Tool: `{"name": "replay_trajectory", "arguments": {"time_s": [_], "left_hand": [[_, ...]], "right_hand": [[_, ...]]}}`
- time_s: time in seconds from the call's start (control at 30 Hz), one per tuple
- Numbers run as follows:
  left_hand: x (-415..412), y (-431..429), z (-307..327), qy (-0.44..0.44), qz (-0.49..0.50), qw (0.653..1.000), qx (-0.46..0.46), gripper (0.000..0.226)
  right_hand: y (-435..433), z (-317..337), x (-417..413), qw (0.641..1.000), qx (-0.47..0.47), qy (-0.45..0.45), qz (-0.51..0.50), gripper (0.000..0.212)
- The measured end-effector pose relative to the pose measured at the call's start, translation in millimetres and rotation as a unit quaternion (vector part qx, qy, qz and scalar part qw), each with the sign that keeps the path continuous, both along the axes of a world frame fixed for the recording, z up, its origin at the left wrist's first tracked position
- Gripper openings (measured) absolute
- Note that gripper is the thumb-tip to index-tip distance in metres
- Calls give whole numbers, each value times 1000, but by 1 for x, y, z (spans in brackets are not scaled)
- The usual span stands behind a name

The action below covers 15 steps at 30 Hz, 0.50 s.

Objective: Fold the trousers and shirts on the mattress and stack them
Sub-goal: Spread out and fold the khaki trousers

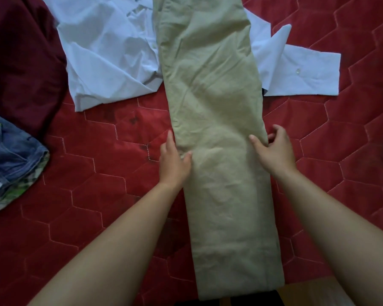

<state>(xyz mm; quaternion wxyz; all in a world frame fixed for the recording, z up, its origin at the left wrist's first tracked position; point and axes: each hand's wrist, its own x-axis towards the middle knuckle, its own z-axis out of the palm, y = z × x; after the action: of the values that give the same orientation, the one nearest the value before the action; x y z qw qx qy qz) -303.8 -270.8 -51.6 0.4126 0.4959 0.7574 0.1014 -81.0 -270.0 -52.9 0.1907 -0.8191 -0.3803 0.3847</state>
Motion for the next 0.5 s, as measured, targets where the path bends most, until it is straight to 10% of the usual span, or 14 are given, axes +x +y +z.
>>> {"name": "replay_trajectory", "arguments": {"time_s": [0.2,0.5], "left_hand": [[3,9,11,-132,-2,991,32,76],[-19,-8,124,-201,41,960,191,16]], "right_hand": [[-5,10,-6,996,77,42,-13,55],[-20,124,-7,971,225,77,32,21]]}}
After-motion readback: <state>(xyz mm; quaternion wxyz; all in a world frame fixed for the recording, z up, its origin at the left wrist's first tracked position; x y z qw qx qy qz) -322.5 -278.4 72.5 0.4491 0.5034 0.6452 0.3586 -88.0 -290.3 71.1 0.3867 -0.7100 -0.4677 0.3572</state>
